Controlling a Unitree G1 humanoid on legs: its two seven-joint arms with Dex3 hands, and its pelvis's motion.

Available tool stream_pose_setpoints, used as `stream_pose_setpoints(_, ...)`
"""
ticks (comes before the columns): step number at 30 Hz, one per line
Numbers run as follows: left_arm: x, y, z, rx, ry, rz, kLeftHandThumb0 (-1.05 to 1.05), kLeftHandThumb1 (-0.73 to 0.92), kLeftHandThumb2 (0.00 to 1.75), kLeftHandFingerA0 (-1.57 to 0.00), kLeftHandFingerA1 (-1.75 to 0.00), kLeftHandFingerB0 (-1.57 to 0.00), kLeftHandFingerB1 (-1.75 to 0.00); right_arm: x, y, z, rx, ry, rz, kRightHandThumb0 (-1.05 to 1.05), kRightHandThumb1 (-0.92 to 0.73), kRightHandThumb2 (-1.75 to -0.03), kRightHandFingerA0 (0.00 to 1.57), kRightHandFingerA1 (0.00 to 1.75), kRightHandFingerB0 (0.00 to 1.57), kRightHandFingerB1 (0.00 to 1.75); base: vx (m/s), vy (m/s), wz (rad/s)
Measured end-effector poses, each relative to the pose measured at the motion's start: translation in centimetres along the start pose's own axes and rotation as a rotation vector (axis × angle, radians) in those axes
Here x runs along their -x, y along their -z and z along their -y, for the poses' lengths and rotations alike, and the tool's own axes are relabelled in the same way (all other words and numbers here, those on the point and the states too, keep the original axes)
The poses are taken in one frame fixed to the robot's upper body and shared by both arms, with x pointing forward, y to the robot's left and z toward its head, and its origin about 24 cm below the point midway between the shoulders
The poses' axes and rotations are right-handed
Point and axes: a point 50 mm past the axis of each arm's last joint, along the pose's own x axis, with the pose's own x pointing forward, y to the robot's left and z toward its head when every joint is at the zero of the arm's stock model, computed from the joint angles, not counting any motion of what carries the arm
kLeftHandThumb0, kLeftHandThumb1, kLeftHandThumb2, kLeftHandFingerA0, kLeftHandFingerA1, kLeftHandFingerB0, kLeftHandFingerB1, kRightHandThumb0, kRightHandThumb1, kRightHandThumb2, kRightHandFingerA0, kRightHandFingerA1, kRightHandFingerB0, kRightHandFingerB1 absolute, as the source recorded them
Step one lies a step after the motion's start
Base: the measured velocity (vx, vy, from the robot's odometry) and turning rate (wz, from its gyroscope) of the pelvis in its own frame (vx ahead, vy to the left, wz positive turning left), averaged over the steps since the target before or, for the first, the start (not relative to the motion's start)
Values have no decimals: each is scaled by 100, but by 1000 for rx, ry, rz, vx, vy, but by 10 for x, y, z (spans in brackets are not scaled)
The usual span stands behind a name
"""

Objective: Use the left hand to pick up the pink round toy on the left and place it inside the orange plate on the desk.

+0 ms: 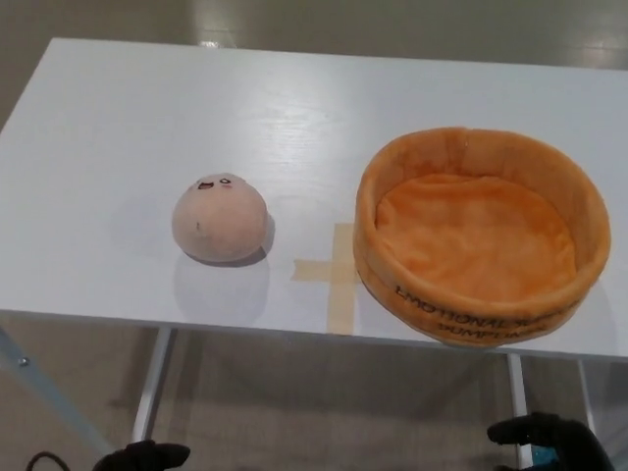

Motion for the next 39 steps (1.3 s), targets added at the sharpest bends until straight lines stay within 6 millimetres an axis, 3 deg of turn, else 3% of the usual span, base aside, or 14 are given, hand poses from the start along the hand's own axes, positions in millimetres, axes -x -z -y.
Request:
stream_pose_setpoints(12,8,12,3,-11,1,32,-37,54,59,-49,-38,-50,-37,6,15,-4,2,-2,-5,-8,-56,-56,53,81,56,74,0,0,0)
stream_pose_setpoints(17,10,8,7,-61,35,87,-44,52,57,-40,-34,-41,-34,6,15,-4,7,-4,-1,-8,-55,-56,58,84,57,75,0,0,0)
stream_pose_setpoints(20,12,7,6,-91,65,127,-44,51,56,-38,-33,-40,-33,6,14,-5,14,-5,2,-6,-56,-56,53,82,57,76,0,0,0)
stream_pose_setpoints(27,20,15,4,-122,118,158,-44,52,57,-36,-34,-38,-33,5,13,-3,0,3,4,-7,-55,-57,55,84,57,76,0,0,0)
stream_pose_setpoints(28,21,17,4,-122,121,157,-50,37,74,-26,-44,-32,-46,5,14,-3,-2,4,4,-8,-56,-57,54,83,57,76,0,0,0)
stream_pose_setpoints(29,22,18,4,-123,126,157,-50,37,74,-26,-44,-32,-46,5,14,-3,-3,5,3,-8,-56,-57,54,83,57,76,0,0,0)
stream_pose_setpoints(30,23,19,4,-124,132,161,-46,51,56,-32,-32,-35,-32,5,14,-3,-3,5,3,-7,-56,-57,54,84,57,76,0,0,0)
stream_pose_setpoints(39,34,9,-3,-178,230,301,-53,56,57,-26,-30,-26,-32,3,8,-1,-3,8,17,-9,-55,-57,58,86,59,77,0,0,0)
